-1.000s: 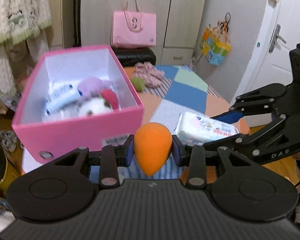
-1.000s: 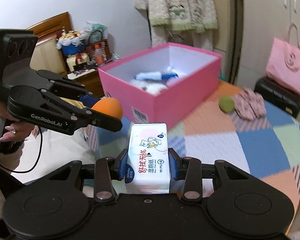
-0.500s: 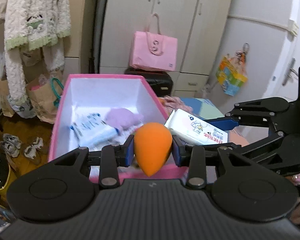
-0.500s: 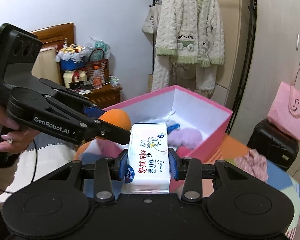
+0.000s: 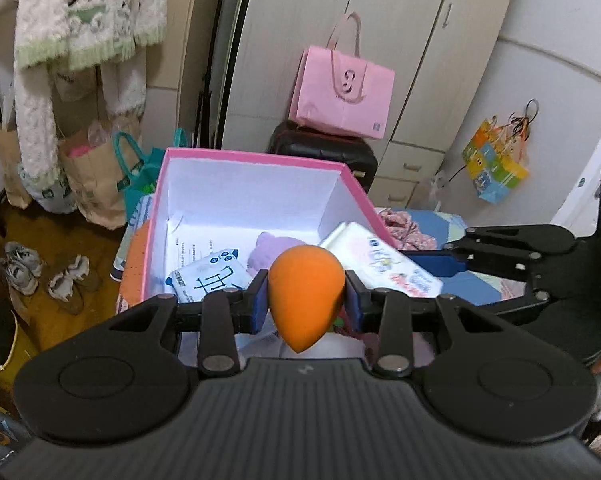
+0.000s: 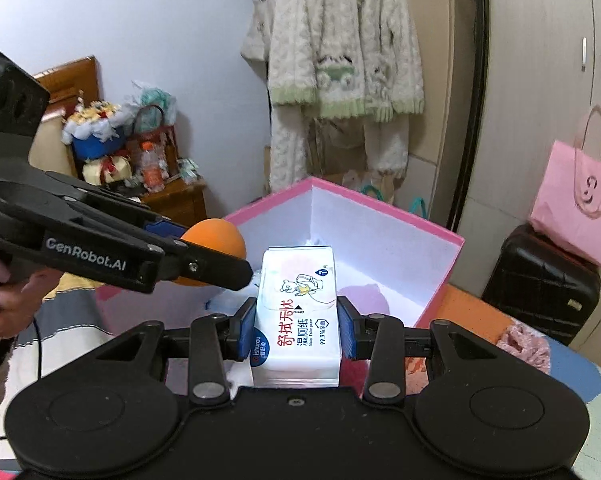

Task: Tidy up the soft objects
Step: 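Open the left gripper over the box while the right gripper releases the wipes pack, then withdraw both grippers from the box back over the quilt, then close the left gripper on the green makeup sponge while the right gripper grasps the pink floral scrunchie, then carry the green sponge with the left gripper while the right gripper carries the scrunchie over the box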

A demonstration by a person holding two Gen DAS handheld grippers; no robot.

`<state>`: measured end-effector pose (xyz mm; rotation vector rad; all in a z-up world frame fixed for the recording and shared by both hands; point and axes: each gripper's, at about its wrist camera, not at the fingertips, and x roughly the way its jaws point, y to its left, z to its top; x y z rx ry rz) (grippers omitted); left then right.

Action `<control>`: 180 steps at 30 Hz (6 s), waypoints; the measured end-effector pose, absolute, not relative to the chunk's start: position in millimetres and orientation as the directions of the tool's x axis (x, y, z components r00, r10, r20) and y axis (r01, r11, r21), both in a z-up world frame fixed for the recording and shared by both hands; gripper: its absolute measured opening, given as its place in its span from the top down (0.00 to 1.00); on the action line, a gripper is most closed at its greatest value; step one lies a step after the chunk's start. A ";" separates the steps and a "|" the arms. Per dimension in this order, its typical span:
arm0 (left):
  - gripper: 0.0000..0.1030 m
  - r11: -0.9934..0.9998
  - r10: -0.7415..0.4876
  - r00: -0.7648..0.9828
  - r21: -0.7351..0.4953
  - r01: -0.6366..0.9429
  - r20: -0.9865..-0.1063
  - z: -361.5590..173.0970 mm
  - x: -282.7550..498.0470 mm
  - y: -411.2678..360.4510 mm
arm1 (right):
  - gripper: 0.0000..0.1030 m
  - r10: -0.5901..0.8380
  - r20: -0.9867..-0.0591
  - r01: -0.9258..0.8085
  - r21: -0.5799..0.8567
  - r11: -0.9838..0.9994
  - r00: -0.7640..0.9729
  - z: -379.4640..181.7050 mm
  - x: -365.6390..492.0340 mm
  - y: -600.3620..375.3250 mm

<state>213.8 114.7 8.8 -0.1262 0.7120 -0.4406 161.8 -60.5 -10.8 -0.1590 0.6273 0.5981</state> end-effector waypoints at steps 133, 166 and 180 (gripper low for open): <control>0.66 0.952 0.023 0.843 0.270 0.146 -0.538 -103.3 241.2 -141.3 | 0.13 0.551 -0.621 -0.620 0.130 0.773 0.557 -141.1 296.2 -265.9; 0.66 0.966 -0.190 0.831 0.051 0.252 -0.522 -68.2 172.8 -118.5 | 0.83 0.463 -0.559 -0.458 0.161 0.874 0.687 -112.6 156.2 -284.5; 0.66 0.938 -0.304 0.795 -0.018 0.347 -0.525 -43.7 112.7 -94.7 | 0.82 0.446 -0.546 -0.436 0.156 0.886 0.709 -88.1 77.5 -264.1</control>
